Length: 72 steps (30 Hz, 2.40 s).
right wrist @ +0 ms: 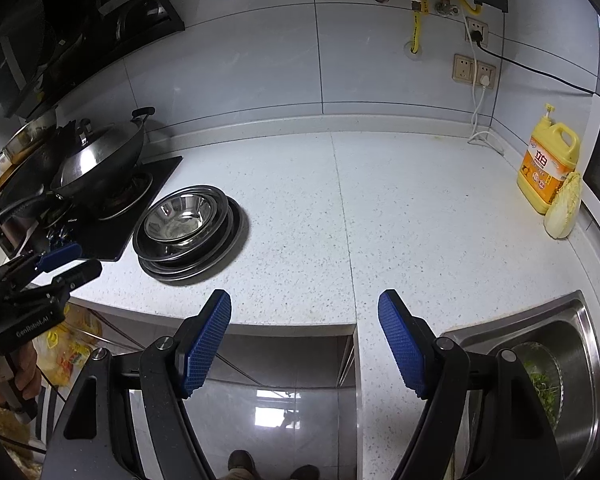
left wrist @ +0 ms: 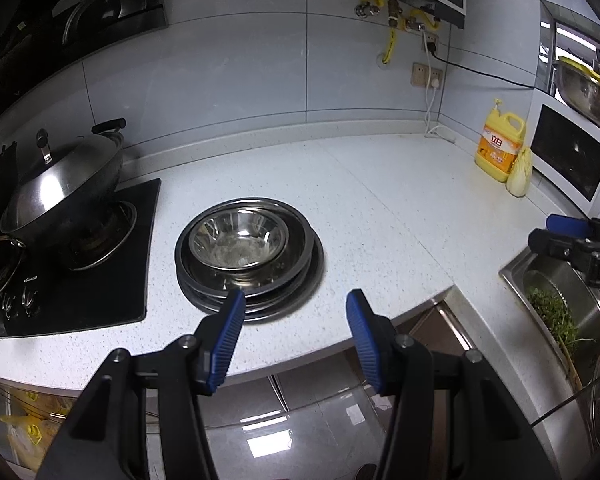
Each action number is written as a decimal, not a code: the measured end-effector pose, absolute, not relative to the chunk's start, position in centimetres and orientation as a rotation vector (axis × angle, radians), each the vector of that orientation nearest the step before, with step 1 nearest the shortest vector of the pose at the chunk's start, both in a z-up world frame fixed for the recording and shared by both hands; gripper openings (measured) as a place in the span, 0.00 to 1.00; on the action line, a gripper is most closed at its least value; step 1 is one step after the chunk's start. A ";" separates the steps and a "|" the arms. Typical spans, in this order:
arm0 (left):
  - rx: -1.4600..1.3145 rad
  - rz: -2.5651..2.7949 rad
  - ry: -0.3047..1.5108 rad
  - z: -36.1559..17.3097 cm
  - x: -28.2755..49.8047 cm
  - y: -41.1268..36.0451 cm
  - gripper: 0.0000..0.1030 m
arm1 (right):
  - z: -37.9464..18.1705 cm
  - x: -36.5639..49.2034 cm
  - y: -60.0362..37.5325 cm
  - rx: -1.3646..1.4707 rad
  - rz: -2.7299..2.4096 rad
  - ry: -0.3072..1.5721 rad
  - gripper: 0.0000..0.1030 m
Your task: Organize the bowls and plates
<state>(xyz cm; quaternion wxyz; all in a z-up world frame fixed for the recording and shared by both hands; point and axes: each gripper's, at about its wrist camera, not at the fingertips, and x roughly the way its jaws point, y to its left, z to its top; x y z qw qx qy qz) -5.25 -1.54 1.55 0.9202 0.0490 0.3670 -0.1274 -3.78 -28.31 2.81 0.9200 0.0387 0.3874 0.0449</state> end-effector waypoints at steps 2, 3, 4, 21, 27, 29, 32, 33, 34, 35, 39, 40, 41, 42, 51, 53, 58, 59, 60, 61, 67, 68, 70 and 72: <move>0.101 -0.261 0.753 1.6 -5.4 -1.7 0.49 | 2.8 -3.9 -28.4 0.083 0.091 0.796 0.69; 0.100 -0.261 0.753 1.6 -5.4 -1.7 0.49 | 2.8 -4.0 -28.5 0.083 0.089 0.796 0.69; 0.101 -0.261 0.751 1.6 -5.4 -1.8 0.49 | 2.8 -4.0 -28.5 0.083 0.089 0.796 0.69; 0.105 -0.267 0.762 1.5 -5.0 -2.8 0.49 | 2.4 -4.0 -29.0 0.085 0.084 0.805 0.69; 0.102 -0.268 0.774 1.2 -4.1 -2.7 0.49 | 2.4 -3.7 -29.2 0.088 0.086 0.804 0.69; 0.095 -0.264 0.776 1.1 -3.8 -2.5 0.49 | 2.4 -3.6 -29.2 0.089 0.087 0.805 0.69; 0.086 -0.263 0.774 1.2 -3.5 -2.2 0.49 | 2.4 -3.6 -29.3 0.087 0.087 0.804 0.69; 0.084 -0.263 0.771 1.2 -3.4 -2.2 0.49 | 2.4 -3.7 -29.2 0.088 0.087 0.805 0.69; 0.083 -0.263 0.771 1.2 -3.4 -2.1 0.49 | 2.4 -3.6 -29.2 0.088 0.087 0.805 0.69; 0.080 -0.266 0.772 1.2 -3.3 -2.1 0.49 | 2.4 -3.6 -29.3 0.088 0.087 0.805 0.69; 0.074 -0.270 0.774 1.2 -3.1 -2.0 0.49 | 2.5 -3.1 -29.3 0.086 0.091 0.805 0.69; 0.072 -0.275 0.779 1.1 -3.0 -2.0 0.49 | 2.5 -3.0 -29.2 0.085 0.093 0.805 0.69; 0.073 -0.277 0.782 1.1 -3.0 -2.0 0.49 | 2.5 -2.9 -29.2 0.084 0.095 0.805 0.69; 0.080 -0.277 0.787 1.0 -3.0 -2.0 0.51 | 2.5 -2.8 -29.1 0.083 0.097 0.806 0.69; 0.095 -0.271 0.786 1.0 -2.9 -2.4 0.64 | 2.5 -2.3 -29.0 0.079 0.104 0.808 0.69; 0.098 -0.267 0.790 0.9 -2.7 -2.4 0.64 | 2.5 -2.2 -29.0 0.078 0.106 0.809 0.69; 0.102 -0.267 0.793 0.9 -2.6 -2.5 0.64 | 2.4 -2.1 -29.0 0.078 0.107 0.811 0.69; 0.103 -0.266 0.792 0.9 -2.6 -2.5 0.64 | 2.4 -2.1 -28.9 0.078 0.107 0.811 0.69; 0.105 -0.263 0.790 0.9 -2.6 -2.5 0.64 | 2.4 -2.1 -28.9 0.078 0.108 0.811 0.69; 0.105 -0.261 0.788 0.9 -2.6 -2.6 0.64 | 2.4 -2.1 -28.9 0.078 0.108 0.812 0.69; 0.110 -0.241 0.767 1.2 -2.8 -2.6 0.64 | 2.2 -2.0 -28.7 0.072 0.116 0.816 0.69; 0.114 -0.235 0.761 1.3 -2.8 -2.7 0.64 | 2.2 -1.9 -28.7 0.070 0.118 0.817 0.69; 0.126 -0.218 0.753 1.4 -2.9 -2.8 0.64 | 2.1 -1.9 -28.6 0.067 0.120 0.818 0.69; 0.131 -0.212 0.740 1.6 -3.0 -2.8 0.64 | 2.1 -1.9 -28.6 0.064 0.122 0.818 0.69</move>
